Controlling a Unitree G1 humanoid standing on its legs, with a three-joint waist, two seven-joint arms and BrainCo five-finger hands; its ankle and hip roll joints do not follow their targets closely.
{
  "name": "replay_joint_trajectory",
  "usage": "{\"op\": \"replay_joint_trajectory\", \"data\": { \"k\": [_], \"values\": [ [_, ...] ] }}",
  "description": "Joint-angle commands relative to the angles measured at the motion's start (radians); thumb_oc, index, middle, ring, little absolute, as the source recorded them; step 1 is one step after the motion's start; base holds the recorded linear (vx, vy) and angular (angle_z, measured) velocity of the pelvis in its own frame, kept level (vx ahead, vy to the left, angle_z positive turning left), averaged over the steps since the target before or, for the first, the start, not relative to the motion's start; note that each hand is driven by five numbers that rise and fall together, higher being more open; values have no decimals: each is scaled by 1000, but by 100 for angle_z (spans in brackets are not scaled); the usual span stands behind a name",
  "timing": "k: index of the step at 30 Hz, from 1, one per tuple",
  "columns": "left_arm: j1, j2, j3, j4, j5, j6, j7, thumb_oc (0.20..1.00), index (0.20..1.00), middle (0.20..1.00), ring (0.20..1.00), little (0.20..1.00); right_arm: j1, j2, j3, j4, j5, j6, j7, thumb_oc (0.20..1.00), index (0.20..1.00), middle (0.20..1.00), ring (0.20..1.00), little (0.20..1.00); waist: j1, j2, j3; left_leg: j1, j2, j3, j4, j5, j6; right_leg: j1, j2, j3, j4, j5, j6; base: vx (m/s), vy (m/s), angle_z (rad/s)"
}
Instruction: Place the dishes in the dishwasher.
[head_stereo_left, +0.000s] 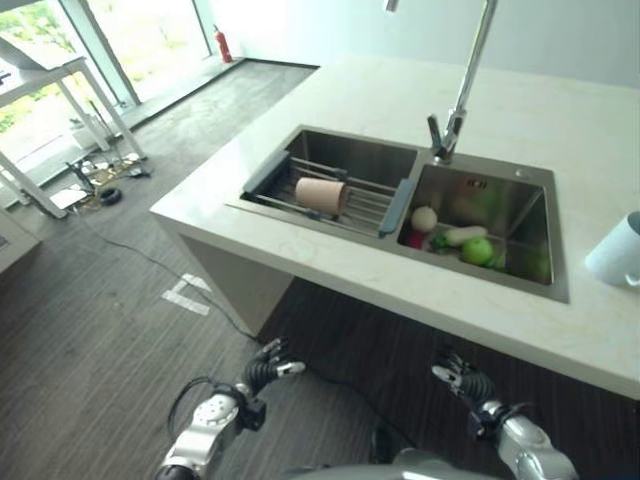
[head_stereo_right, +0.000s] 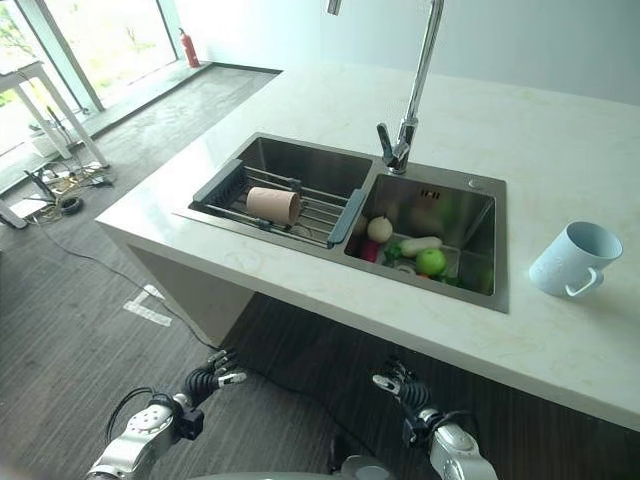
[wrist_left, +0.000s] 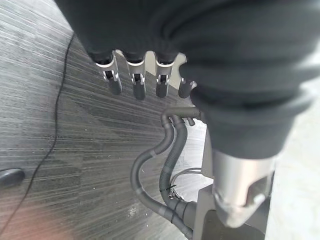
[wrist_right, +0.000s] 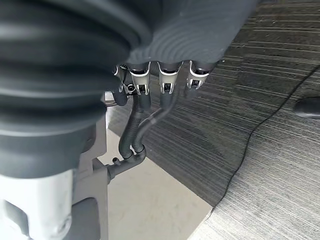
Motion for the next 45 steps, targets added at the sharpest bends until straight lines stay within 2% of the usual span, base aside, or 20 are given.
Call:
{"op": "replay_joint_trajectory", "data": {
  "k": [1,3,4,6,8,10,13,16,18,19,23,26,32,34,35,38,40,41,42,45],
  "values": [
    [-28,26,-10,13,7,-50,8,1000,1000,1000,1000,1000,-41,-39,-2,-33,-121,-55,13,1000,1000,1000,1000,1000,6,-29,14,-147,-6,-14,324,-5,-23,-10,-67,53,184,-138,77,-12,-50,-4],
    [-41,29,-5,16,10,-49,1,1000,1000,1000,1000,1000,-44,-63,12,-27,-95,-48,9,1000,1000,1000,1000,1000,10,-34,44,-261,31,-50,501,64,-43,-9,-59,75,231,-159,46,33,52,-23],
    [-45,26,3,18,9,-48,-10,1000,1000,1000,1000,1000,-53,-70,12,0,-95,-50,14,1000,1000,1000,1000,1000,13,-24,56,-289,54,-85,475,94,-45,-8,-48,102,258,-175,43,124,231,-30],
    [-47,26,2,18,8,-49,-13,1000,1000,1000,1000,1000,-60,-77,10,15,-103,-50,19,1000,1000,1000,1000,1000,13,-17,59,-277,76,-108,399,122,-53,-3,-45,119,267,-187,48,162,324,-71],
    [-47,24,-7,27,-14,-50,-7,1000,1000,1000,1000,1000,-71,-97,17,38,-155,-46,14,1000,1000,1000,1000,1000,14,-1,56,-239,132,-212,213,197,-78,6,-57,171,274,-205,64,293,588,-97],
    [-35,24,-6,36,-18,-66,-19,1000,1000,1000,1000,1000,-60,-124,18,41,-165,-36,12,1000,1000,1000,1000,1000,9,16,53,-204,177,-275,91,220,-103,7,-91,208,288,-219,87,313,687,-70],
    [-55,29,-32,54,-17,-64,-25,1000,1000,1000,1000,1000,-44,-113,-11,75,-116,-20,21,1000,1000,1000,1000,1000,-7,28,38,-162,162,-240,57,120,-104,9,-171,207,285,-207,142,232,623,-50],
    [-74,43,-53,78,14,-44,-3,1000,1000,1000,1000,1000,-31,-62,-15,101,-45,-14,26,1000,1000,1000,1000,1000,-2,31,30,-139,128,-197,59,82,-70,-18,-231,177,270,-153,176,145,408,10],
    [-41,55,-19,87,12,-38,13,1000,1000,1000,1000,1000,-39,-26,-1,89,-72,-20,39,1000,1000,1000,1000,1000,52,27,19,-129,107,-113,48,64,-50,-45,-255,38,279,-99,192,74,217,-42],
    [-33,61,-14,82,12,-33,15,1000,1000,1000,1000,1000,-44,-21,3,86,-70,-18,40,1000,1000,1000,1000,1000,64,25,18,-124,105,-87,42,59,-45,-56,-257,15,291,-88,197,56,126,-147],
    [11,68,-4,40,5,-25,32,1000,1000,1000,1000,1000,-33,-21,5,49,-59,7,23,1000,1000,1000,1000,1000,76,4,17,-124,80,-16,53,37,-49,-45,-187,-53,161,-85,175,96,16,-115],
    [19,68,2,12,-7,-11,38,1000,1000,1000,1000,1000,-15,-22,-8,45,-64,9,13,1000,1000,1000,1000,1000,62,-2,12,-107,64,-19,34,30,-42,-31,-169,-1,110,-67,168,142,-87,-16],
    [26,47,-1,38,5,8,65,1000,1000,1000,1000,1000,-25,-31,-14,76,-43,-9,10,1000,1000,1000,1000,1000,64,-14,-11,-104,82,-7,50,25,-60,-2,-146,-15,86,-86,148,133,-177,7],
    [22,35,6,83,2,-5,85,1000,1000,1000,1000,1000,-27,-35,-14,67,-42,7,10,1000,1000,1000,1000,1000,56,-26,-6,-132,94,-7,148,0,-65,-9,-141,-11,123,-109,128,95,-251,-2],
    [15,20,13,118,0,-25,91,1000,1000,1000,1000,1000,-29,-43,-13,73,-51,10,16,1000,1000,1000,1000,1000,52,-37,7,-184,104,-16,299,12,-69,-10,-135,0,142,-123,105,73,-207,-1],
    [10,1,33,148,6,-36,78,1000,1000,1000,1000,1000,-22,-56,-12,86,-69,8,-8,1000,1000,1000,1000,1000,55,-37,32,-331,119,-77,524,105,-87,1,-107,27,159,-135,66,103,-36,-5],
    [4,-12,39,184,10,-48,50,1000,1000,1000,1000,1000,-27,-74,-29,148,-81,-7,-18,1000,1000,1000,1000,1000,52,-19,39,-315,140,-74,313,147,-103,22,-97,38,153,-146,81,254,305,-31],
    [0,-21,29,195,11,-49,52,1000,1000,1000,1000,1000,-23,-69,-41,171,-68,-2,-42,1000,1000,1000,1000,1000,47,-3,44,-308,172,-56,176,220,-125,43,-97,29,145,-154,87,165,263,-38],
    [-3,-22,27,201,11,-51,52,1000,1000,1000,1000,1000,-22,-68,-42,176,-63,-3,-47,1000,1000,1000,1000,1000,45,-2,46,-308,177,-51,166,233,-129,47,-98,27,144,-156,87,225,397,-27],
    [-46,-50,4,295,4,-84,51,1000,1000,1000,1000,1000,-33,-48,-61,334,-33,-48,-92,1000,1000,1000,1000,1000,44,3,27,-248,167,-31,52,169,-113,62,-158,-2,145,-156,127,188,394,11]
  ]
}}
